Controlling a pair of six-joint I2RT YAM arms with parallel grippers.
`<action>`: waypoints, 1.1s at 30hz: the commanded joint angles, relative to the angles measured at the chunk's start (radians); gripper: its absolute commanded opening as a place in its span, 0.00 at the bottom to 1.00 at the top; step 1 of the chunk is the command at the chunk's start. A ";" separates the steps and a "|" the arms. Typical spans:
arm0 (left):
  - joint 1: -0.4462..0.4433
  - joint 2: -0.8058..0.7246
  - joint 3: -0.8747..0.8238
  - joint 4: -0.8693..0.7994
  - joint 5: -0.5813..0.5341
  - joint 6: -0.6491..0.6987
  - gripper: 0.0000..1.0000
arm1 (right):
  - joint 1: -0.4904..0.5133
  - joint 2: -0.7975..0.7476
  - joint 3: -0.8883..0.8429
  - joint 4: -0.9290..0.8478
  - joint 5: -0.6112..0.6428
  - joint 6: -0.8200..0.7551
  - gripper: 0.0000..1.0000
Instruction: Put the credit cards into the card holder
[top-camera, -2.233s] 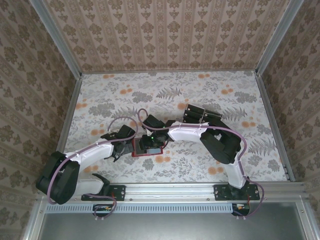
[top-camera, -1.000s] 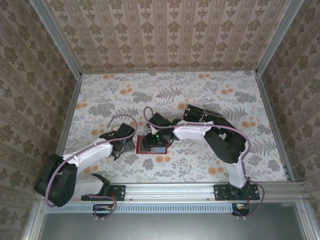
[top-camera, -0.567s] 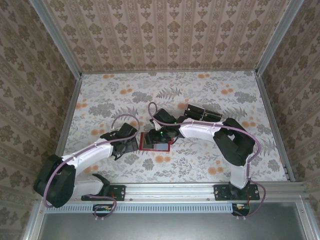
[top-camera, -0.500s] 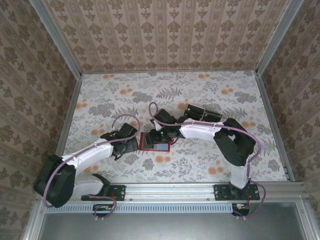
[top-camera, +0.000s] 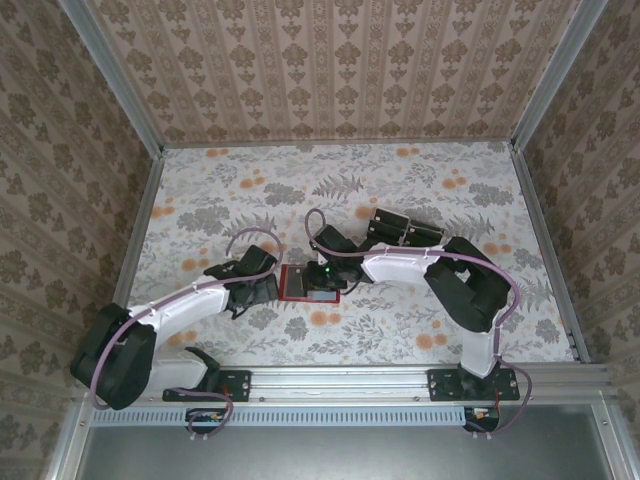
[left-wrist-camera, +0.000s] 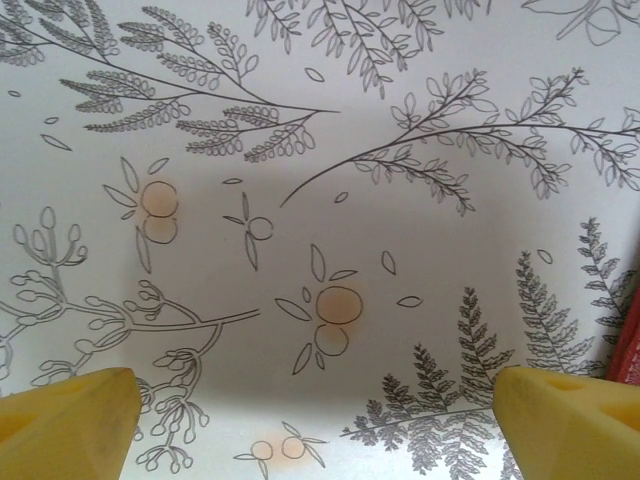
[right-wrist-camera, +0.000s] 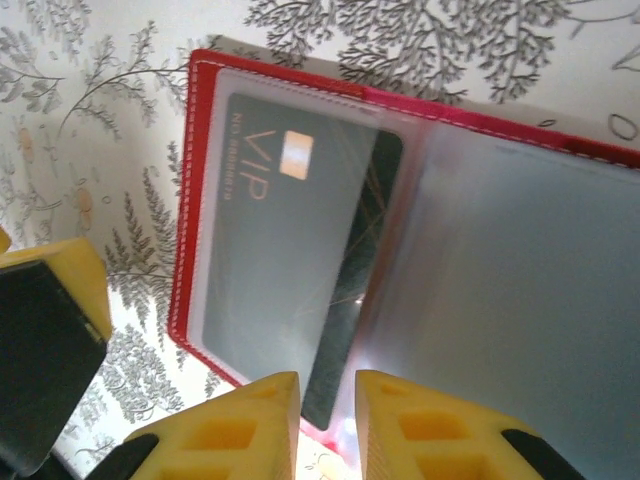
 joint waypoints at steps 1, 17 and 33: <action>-0.005 0.011 0.009 0.005 -0.001 0.020 1.00 | 0.005 -0.019 -0.016 0.032 0.041 0.041 0.22; -0.007 0.031 -0.007 0.014 -0.006 0.010 1.00 | 0.008 0.018 0.002 0.039 0.029 0.051 0.20; -0.019 0.094 -0.030 0.062 0.021 -0.021 1.00 | 0.012 0.097 0.062 0.054 -0.015 0.053 0.17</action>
